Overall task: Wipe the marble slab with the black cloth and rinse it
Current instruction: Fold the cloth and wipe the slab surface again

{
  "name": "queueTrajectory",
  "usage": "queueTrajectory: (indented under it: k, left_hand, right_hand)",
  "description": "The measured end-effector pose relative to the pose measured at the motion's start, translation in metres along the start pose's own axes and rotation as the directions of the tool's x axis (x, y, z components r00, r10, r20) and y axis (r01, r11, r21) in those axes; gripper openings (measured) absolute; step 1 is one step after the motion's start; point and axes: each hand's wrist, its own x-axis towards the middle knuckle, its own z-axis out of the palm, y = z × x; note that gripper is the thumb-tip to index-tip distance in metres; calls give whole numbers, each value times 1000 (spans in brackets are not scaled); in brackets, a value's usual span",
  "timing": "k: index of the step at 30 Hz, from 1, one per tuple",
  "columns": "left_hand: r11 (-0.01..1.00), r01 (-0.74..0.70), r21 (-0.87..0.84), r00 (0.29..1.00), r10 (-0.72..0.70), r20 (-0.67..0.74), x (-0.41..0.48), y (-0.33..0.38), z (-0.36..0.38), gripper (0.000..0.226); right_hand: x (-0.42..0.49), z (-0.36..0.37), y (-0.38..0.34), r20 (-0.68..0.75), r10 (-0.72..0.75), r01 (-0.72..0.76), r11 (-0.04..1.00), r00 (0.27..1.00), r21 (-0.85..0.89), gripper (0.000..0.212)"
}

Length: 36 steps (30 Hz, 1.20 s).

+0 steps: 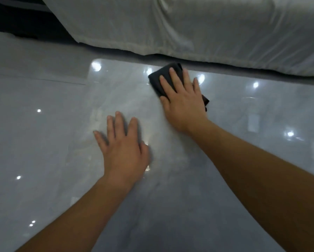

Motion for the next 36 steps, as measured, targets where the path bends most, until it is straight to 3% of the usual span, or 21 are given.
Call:
queueTrajectory:
  k: [3, 6, 9, 12, 14, 16, 17, 20, 24, 26, 29, 32, 34, 36]
  left_hand:
    - [989, -144, -31, 988, 146, 42, 2, 47, 5, 72]
    - [974, -224, -25, 968, 225, 109, -1, 92, 15, 72]
    - [968, -250, 3, 959, 247, 140, -7, 112, 28, 65]
    - [967, -254, 21, 961, 250, 118, -12, 116, 36, 66]
    - [962, -274, -2, 959, 273, 82, -13, 111, 37, 66]
    - [950, -309, -50, 949, 312, 49, -15, 104, 33, 66]
    - [944, -318, -83, 946, 322, 35, -16, 98, 30, 67]
    - [954, -275, -117, 961, 273, -36, -25, 66, 22, 63]
    - [996, -70, 47, 992, 75, -104, -39, 0, 16, 62]
    - [997, 15, 82, 992, -5, -126, -51, -33, 14, 64]
    - [996, -19, 84, 992, 29, -125, -66, -72, 17, 62]
    - [989, -114, 96, 991, 120, -59, -76, -95, 24, 63]
    - [985, -136, 103, 989, 141, -42, -77, -99, 29, 64]
    - [986, -138, 89, 988, 143, -54, -77, -101, 34, 65]
  right_hand:
    - [-47, -8, 84, -23, 235, -234, 972, 972, 25, 59]
    - [-106, -22, 177, -35, 499, -497, 866, 866, 54, 60]
    - [-128, -23, 211, -32, 601, -597, 797, 798, 87, 60]
    - [-113, -18, 194, -62, 637, -626, 768, 768, 133, 61]
    - [-105, -12, 163, -84, 479, -472, 877, 874, 93, 60]
    - [-111, -2, 126, -60, 145, -144, 989, 988, 14, 59]
    - [-117, 2, 116, -31, 3, -3, 1000, 1000, -16, 58]
    - [-128, 4, 113, 23, -136, 137, 990, 990, -34, 58]
    - [-87, -1, 93, 8, 96, -96, 995, 995, 7, 60]
    - [-43, 0, 49, -23, 95, -94, 995, 995, 37, 61]
    - [-11, 10, -27, -19, -181, 180, 983, 983, -31, 59]
    - [-48, 28, -71, 61, -488, 491, 863, 871, -114, 58]
    - [-67, 27, -68, 138, -575, 588, 803, 807, -94, 58]
    - [-47, 20, -62, 161, -576, 595, 795, 801, -116, 58]
